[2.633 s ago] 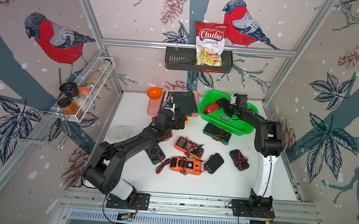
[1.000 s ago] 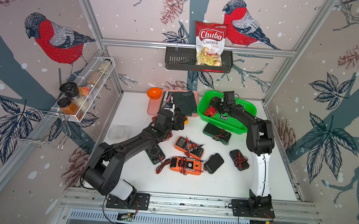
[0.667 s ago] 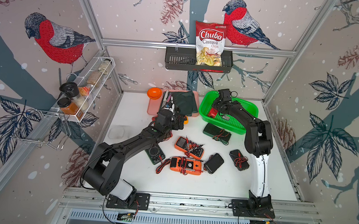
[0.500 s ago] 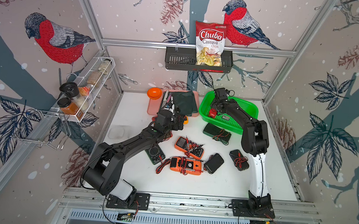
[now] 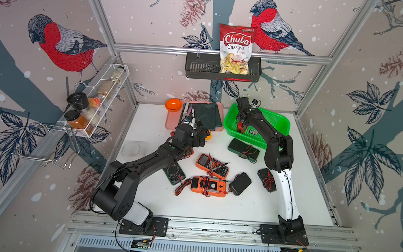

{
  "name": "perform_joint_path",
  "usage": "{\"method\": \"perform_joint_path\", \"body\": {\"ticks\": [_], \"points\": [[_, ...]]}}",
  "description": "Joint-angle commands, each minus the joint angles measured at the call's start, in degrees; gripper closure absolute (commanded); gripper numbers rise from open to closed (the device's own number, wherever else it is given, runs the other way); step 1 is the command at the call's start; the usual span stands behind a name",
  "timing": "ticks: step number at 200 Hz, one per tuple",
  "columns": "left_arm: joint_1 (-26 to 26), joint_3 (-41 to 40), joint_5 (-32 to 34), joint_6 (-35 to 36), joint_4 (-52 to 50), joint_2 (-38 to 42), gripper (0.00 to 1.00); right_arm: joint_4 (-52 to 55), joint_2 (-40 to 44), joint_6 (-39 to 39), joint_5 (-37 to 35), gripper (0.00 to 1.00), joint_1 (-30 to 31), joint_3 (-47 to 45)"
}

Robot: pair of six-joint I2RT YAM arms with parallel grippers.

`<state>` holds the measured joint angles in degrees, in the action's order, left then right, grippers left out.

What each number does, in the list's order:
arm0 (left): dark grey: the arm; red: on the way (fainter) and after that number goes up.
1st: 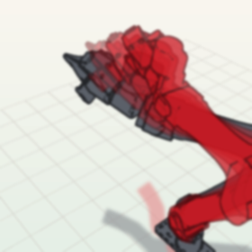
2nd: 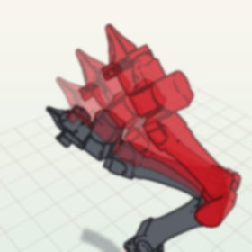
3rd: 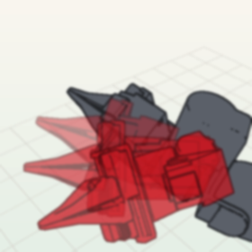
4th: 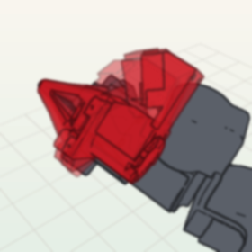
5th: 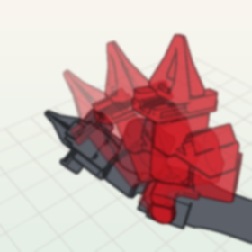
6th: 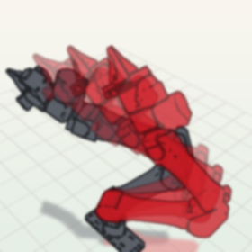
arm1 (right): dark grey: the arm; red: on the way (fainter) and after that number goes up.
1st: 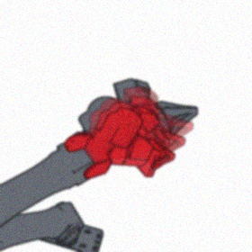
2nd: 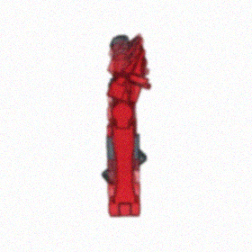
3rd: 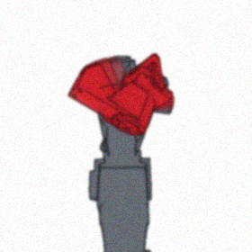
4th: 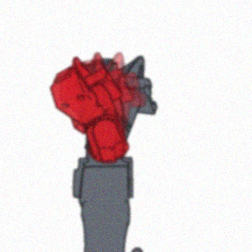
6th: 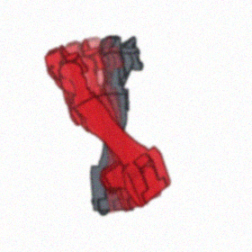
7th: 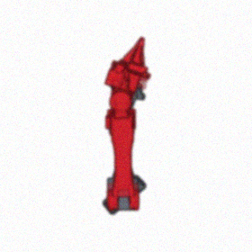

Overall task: Put the multimeter into the basket
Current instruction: Adjust the multimeter in the basket.

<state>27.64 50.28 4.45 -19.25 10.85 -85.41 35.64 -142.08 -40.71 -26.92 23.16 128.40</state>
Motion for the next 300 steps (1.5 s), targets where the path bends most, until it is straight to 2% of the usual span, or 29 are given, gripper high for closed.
{"method": "perform_joint_path", "body": {"ticks": [1,28,43,72,106,137,175,184,196,231,265,300], "points": [[-0.26,0.31,-0.47,0.27,0.75,0.08,0.02,-0.48,-1.42,0.08,1.69,0.53,0.15,0.27],[-0.28,0.61,-0.49,0.25,0.4,-0.09,0.02,-2.92,-2.14,0.82,5.66,0.34,0.35,0.67],[-0.22,0.71,-0.49,0.24,0.14,-0.2,0.02,-4.45,-1.98,1.56,8.23,0.28,0.39,0.86],[-0.22,1.39,-0.58,0.16,-0.54,-0.77,0.02,-6.46,-0.88,2.94,11.81,0.21,0.69,0.77],[-0.28,1.75,-0.93,-0.06,-0.53,-1.14,0.02,-7.48,1.41,4.95,12.63,0.2,1.19,0.19],[-0.24,2.1,-1.55,-0.37,-0.26,-1.78,0.02,-10.21,3.3,5.68,13.98,0.25,1.36,-2.33],[-0.29,2.27,-1.64,-0.62,-0.29,-2.11,0.02,-10.41,1.64,5.42,14.57,0.3,0.51,-2.45],[-0.37,2.27,-1.64,-0.65,-0.38,-2.13,0.02,-10.71,0.97,5.29,15.54,0.34,0.07,-2.45],[-0.26,2.26,-1.46,-0.74,-0.44,-2.15,0.02,-11.47,0.18,5.7,17.39,0.45,-0.48,-2.45],[-0.28,2.49,-1.46,-0.77,-0.57,-2.48,0.02,-11.28,-1.99,8.44,19.9,0.6,-0.46,-0.78],[-0.26,2.46,-1.44,-0.97,-0.62,-2.29,0.02,-6.22,-3.05,13.84,19.17,0.68,-0.22,1.23],[-0.26,2.71,-2.09,-1.54,-0.29,-2.39,0.02,-1.71,-3.38,23.06,16.35,0.69,0.8,2.55]]}}
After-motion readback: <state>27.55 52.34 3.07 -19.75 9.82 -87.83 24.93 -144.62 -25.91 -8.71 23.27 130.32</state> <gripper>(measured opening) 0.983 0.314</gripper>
